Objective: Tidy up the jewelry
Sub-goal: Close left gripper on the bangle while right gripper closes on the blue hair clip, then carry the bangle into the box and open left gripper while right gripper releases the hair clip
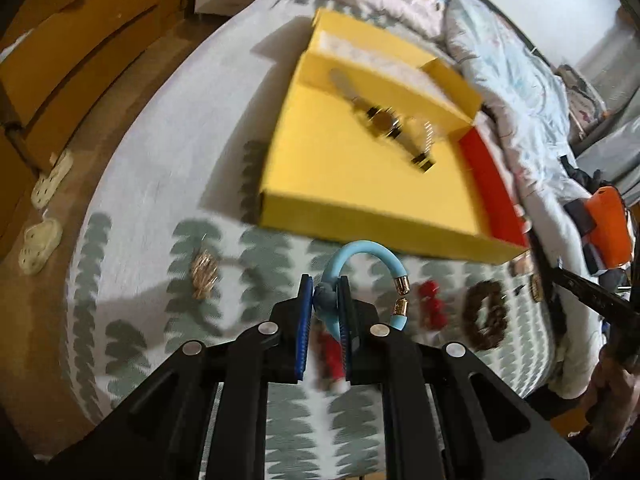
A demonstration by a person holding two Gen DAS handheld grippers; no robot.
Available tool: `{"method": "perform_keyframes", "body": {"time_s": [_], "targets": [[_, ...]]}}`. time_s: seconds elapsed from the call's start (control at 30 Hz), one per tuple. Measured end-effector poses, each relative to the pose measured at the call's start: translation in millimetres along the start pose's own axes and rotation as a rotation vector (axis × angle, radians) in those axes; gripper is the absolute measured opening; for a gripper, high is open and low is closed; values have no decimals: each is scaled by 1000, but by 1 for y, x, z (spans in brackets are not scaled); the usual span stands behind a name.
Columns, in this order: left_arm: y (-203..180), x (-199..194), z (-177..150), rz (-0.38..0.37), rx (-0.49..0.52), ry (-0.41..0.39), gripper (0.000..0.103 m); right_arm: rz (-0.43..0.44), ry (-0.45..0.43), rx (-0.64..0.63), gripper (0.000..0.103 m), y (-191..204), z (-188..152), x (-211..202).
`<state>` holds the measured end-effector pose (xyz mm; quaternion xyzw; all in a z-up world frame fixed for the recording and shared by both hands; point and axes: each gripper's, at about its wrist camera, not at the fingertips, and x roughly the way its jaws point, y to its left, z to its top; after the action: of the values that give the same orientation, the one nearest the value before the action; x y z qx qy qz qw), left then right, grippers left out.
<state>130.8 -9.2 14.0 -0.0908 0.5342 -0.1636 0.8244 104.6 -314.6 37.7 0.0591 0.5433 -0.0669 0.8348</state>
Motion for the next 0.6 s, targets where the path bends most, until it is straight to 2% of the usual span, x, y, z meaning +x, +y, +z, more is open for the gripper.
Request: {"method": "perform_keyframes", "body": {"time_s": [0.27, 0.4, 0.6], "targets": [[-31, 13, 55, 27, 32, -1, 13, 70, -2, -63, 16, 53, 51, 21], [-37, 43, 86, 43, 24, 32, 13, 103, 34, -69, 16, 70, 70, 53], [-41, 87, 112, 65, 18, 85, 13, 82, 87, -77, 17, 85, 93, 96]]}}
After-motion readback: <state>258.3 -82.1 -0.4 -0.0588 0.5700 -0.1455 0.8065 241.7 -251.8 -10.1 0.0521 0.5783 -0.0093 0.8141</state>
